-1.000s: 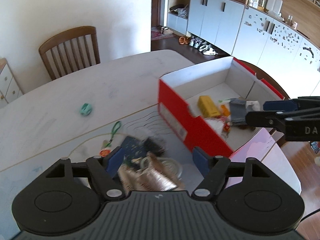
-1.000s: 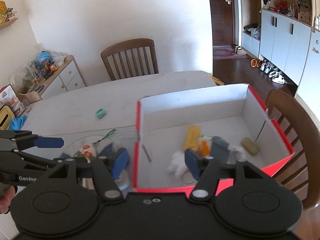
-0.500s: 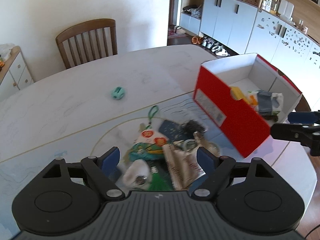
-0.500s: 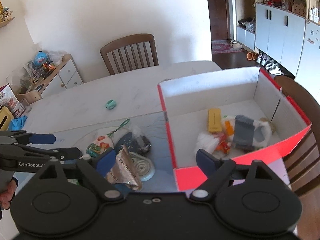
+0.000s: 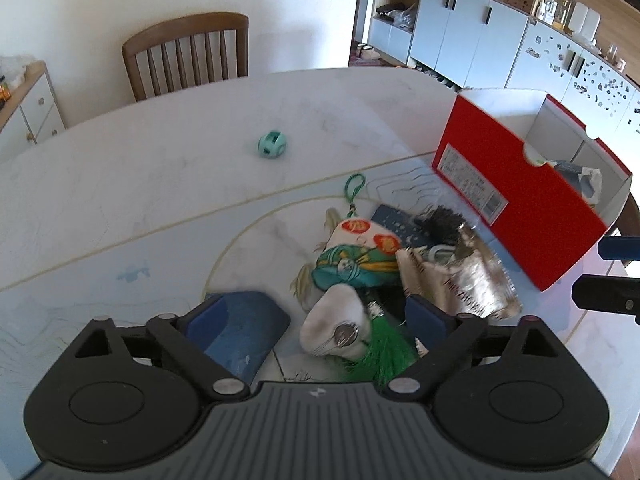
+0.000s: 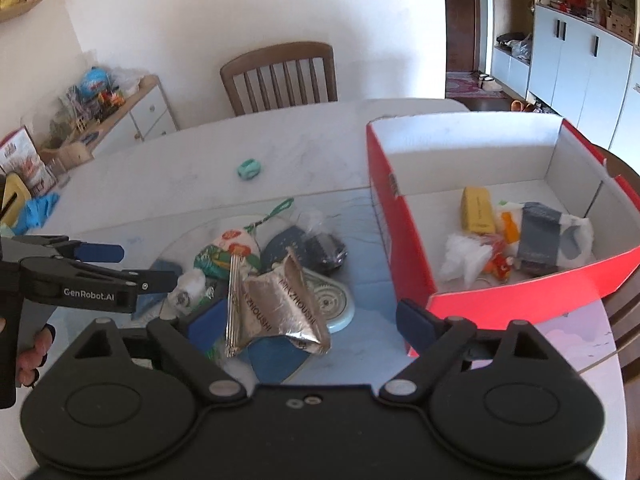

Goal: Organize objects
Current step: 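Move both grippers back over the pile of items on the table, then grasp the silver foil snack bag with the right gripper while the left gripper grasps the white plush toy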

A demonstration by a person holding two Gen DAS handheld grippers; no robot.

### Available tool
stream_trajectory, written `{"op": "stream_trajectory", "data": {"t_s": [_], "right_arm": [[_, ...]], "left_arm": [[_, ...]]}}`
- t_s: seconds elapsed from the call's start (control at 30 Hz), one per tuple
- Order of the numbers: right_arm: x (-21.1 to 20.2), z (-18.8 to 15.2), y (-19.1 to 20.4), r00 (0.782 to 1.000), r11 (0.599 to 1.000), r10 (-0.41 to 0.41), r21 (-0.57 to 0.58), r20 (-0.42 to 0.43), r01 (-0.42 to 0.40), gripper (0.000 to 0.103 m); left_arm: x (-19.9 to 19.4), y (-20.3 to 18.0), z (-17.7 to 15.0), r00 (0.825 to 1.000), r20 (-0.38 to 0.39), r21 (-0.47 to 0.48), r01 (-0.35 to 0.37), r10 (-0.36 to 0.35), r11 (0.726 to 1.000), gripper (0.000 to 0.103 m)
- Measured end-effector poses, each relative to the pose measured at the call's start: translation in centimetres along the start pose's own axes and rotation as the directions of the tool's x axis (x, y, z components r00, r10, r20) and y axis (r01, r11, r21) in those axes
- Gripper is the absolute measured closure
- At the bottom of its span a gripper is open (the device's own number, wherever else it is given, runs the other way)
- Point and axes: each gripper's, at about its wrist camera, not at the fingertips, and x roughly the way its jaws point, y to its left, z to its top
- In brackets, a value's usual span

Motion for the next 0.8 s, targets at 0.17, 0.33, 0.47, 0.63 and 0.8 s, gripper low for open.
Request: {"op": "stream_trajectory", "data": {"t_s": [0.17,0.33,0.47,0.63,0.8], "right_arm": [[1.7,-0.4,1.0,1.000,1.000,-0.007,-0.022,-0.021,0.007,0.013],[3.3,-1.0,2.0,0.999,0.996,-0.024,-0.085,-0.046,0.020,0.013],[4.3,-1.2,2.6,0.998,0.994,-0.027,-0.111,-0.060,0.020,0.014],[5.2,-0.9,2.8,0.998,0.992,-0.035,-0.125,-0.061,0.027,0.015],[6.5,-0.6,3.1,0.996,0.989,-0.059,-0.140,-0.068,0.049,0.018]], "left_arm": [[1.6,0.7,-1.1,1.000,-0.009,-0.014,0.002,-0.002,1.000,0.004],[2.8,1.5,-1.8,1.000,-0.012,-0.022,-0.002,0.002,1.000,0.004],[3.3,2.3,-1.9,1.000,-0.012,-0.041,0.019,-0.019,0.999,0.004],[3.9,2.7,-1.9,0.999,-0.009,-0.038,0.044,-0.044,0.998,0.004],[4.3,2.6,-1.9,0.998,-0.011,-0.031,0.055,-0.055,0.998,0.004]]}}
